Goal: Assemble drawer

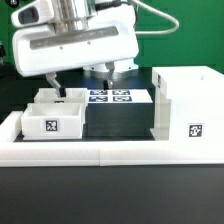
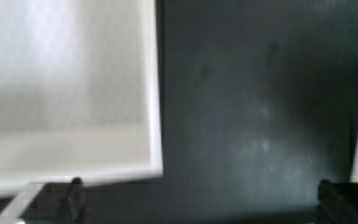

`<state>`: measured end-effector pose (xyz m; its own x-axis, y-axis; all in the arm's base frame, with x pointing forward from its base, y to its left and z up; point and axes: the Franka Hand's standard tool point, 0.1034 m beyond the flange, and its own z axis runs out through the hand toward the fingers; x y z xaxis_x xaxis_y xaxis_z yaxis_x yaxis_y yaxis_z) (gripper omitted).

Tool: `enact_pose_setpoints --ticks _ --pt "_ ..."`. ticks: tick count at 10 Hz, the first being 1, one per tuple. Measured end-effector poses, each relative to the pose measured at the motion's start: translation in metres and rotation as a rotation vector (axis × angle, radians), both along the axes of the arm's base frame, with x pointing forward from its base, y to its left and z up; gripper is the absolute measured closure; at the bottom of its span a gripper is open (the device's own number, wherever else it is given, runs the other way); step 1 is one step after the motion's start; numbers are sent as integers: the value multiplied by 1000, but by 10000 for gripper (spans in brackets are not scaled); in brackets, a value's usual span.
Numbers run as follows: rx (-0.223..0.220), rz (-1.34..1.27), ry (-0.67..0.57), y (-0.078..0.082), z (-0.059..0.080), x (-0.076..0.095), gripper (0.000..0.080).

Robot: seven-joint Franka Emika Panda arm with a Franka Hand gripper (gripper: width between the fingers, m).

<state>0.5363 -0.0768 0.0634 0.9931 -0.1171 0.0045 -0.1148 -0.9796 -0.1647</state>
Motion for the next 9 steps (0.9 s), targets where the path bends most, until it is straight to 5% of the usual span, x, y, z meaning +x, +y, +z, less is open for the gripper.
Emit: enact_pose_setpoints --ticks 3,9 --pt "1 -21 41 -8 -21 -12 150" --pt "-6 -14 36 -8 -23 -13 150"
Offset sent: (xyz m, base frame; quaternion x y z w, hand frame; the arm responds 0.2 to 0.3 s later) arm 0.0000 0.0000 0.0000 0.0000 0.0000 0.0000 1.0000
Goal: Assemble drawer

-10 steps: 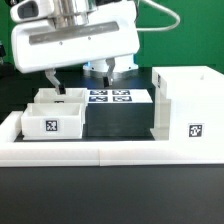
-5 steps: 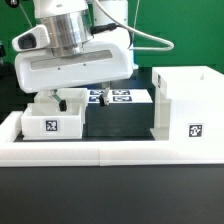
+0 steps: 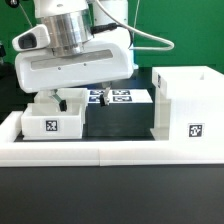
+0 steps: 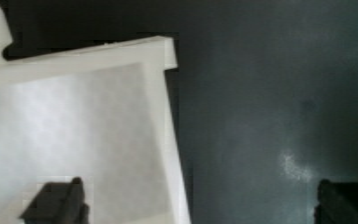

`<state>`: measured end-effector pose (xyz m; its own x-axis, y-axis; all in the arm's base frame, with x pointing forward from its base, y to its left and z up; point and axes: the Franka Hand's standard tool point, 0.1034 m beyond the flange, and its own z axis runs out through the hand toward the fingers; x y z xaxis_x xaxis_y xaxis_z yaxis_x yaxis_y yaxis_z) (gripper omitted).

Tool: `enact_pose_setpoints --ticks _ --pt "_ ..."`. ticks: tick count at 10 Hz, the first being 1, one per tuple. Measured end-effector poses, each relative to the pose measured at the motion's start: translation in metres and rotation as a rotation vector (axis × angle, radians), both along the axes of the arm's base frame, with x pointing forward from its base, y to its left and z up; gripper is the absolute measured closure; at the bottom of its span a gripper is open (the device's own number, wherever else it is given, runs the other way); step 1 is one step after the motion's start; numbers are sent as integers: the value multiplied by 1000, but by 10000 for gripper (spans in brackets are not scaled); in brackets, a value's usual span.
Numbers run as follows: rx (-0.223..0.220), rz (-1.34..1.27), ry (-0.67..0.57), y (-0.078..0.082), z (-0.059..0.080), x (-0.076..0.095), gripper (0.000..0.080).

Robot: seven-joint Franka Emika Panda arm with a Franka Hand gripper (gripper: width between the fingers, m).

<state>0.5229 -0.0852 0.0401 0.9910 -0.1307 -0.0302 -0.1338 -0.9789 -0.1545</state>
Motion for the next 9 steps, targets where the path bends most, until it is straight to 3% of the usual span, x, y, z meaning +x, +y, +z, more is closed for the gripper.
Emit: enact_pose_setpoints --ticks 5,9 --pt "-42 47 -10 -19 -30 -23 150" --pt "-51 72 -15 -11 -33 -22 150"
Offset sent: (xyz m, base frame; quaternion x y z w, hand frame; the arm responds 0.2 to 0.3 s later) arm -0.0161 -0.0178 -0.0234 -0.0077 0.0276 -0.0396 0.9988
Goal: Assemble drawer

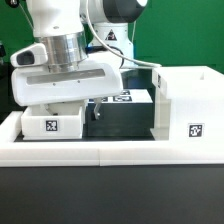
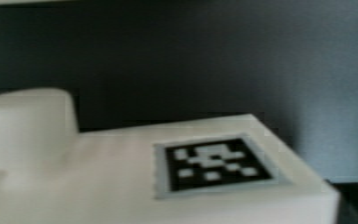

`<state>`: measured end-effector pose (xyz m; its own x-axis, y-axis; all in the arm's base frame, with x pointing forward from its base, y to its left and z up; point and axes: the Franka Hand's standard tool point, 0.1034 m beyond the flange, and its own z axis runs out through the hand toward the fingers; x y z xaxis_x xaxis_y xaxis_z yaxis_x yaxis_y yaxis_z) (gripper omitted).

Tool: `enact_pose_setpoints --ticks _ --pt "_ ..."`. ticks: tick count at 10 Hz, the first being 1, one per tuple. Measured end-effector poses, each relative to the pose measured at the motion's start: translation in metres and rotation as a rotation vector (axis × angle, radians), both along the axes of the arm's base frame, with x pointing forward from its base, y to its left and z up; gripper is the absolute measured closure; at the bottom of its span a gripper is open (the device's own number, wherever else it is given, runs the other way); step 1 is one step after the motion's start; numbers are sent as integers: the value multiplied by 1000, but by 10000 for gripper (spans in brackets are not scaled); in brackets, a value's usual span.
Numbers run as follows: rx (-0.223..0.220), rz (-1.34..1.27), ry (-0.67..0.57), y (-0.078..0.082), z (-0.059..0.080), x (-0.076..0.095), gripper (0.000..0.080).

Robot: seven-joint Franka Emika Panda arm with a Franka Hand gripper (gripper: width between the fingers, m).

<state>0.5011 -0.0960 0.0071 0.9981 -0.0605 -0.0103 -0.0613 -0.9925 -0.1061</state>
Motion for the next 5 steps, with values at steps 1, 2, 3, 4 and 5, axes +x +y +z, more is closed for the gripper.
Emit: enact_pose_setpoints --ticks 1,2,3,4,5 --pt "0 2 0 0 0 0 150" --pt "0 3 0 0 0 0 150" --pt "0 6 -1 0 0 0 150" --pt "0 6 -1 0 0 0 275" --pt "0 6 -1 0 0 0 411"
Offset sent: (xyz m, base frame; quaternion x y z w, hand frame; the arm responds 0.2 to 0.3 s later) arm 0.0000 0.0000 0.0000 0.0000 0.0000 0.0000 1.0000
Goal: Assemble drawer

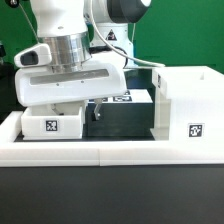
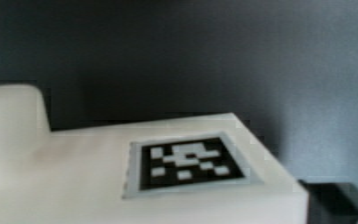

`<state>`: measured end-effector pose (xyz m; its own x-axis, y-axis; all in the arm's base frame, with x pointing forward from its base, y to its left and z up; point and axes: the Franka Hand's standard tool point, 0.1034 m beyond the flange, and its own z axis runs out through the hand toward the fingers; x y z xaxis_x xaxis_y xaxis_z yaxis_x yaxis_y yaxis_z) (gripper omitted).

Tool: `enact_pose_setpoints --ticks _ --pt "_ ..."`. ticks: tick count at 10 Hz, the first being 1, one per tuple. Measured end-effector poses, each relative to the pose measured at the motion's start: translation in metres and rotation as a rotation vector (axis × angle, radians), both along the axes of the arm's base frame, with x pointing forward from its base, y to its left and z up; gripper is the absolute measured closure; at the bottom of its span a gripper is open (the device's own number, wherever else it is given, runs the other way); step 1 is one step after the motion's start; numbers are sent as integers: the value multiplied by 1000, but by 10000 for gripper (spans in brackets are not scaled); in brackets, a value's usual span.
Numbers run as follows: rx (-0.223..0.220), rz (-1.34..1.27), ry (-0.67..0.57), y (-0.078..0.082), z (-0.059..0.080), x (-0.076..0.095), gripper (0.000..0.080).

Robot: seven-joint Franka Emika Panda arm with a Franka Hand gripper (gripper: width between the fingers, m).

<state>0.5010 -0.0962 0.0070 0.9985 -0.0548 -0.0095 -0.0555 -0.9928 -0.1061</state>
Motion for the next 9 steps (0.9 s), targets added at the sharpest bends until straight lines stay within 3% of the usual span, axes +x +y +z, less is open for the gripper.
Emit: enact_pose_setpoints --ticks 1,2,3,9 --pt "0 0 0 0 0 0 411" --pt "0 0 0 0 0 0 593" --pt "0 0 0 0 0 0 720" --pt "-1 -1 -5 -1 2 2 752"
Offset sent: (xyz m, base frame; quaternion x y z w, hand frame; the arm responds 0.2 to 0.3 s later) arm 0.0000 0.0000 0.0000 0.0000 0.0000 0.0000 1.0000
